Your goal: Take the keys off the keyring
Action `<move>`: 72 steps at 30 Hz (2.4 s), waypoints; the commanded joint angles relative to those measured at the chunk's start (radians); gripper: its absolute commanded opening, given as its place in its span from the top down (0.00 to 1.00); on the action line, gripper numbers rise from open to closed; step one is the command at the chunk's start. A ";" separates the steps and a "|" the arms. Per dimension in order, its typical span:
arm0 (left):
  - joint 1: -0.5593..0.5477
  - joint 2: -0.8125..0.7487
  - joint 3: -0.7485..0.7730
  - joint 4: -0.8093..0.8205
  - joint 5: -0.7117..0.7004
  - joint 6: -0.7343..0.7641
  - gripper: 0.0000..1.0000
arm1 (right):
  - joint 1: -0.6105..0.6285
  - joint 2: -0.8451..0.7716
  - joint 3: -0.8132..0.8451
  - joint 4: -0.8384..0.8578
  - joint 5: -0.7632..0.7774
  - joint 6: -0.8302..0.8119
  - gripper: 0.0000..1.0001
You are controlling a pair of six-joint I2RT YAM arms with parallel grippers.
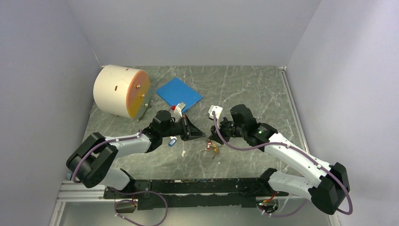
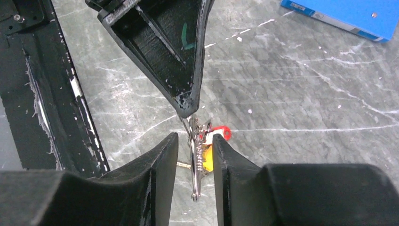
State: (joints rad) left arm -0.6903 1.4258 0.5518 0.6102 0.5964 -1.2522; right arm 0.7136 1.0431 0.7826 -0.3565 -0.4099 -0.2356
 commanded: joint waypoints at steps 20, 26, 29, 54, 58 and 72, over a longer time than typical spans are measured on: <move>0.020 0.000 -0.039 0.189 -0.004 -0.102 0.98 | 0.005 0.090 0.054 0.026 -0.046 0.073 0.58; 0.021 -0.005 -0.032 0.175 -0.003 -0.092 0.98 | 0.004 0.061 0.027 0.093 -0.059 0.071 0.58; 0.021 -0.002 -0.033 0.179 -0.003 -0.093 0.97 | 0.004 0.053 0.017 0.104 -0.064 0.068 0.59; 0.021 -0.040 -0.056 0.188 -0.020 -0.102 0.98 | 0.004 0.065 0.007 0.061 -0.013 0.039 0.70; 0.020 -0.038 -0.062 0.208 -0.018 -0.114 0.97 | 0.003 0.072 0.005 0.065 -0.021 0.038 0.69; 0.020 -0.060 -0.064 0.203 -0.022 -0.105 0.97 | 0.004 0.052 -0.020 0.122 -0.034 0.055 0.75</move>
State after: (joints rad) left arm -0.6727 1.4117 0.4881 0.7586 0.5781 -1.3552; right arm 0.7143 1.1187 0.7761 -0.3031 -0.4438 -0.1799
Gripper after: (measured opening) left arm 0.035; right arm 0.268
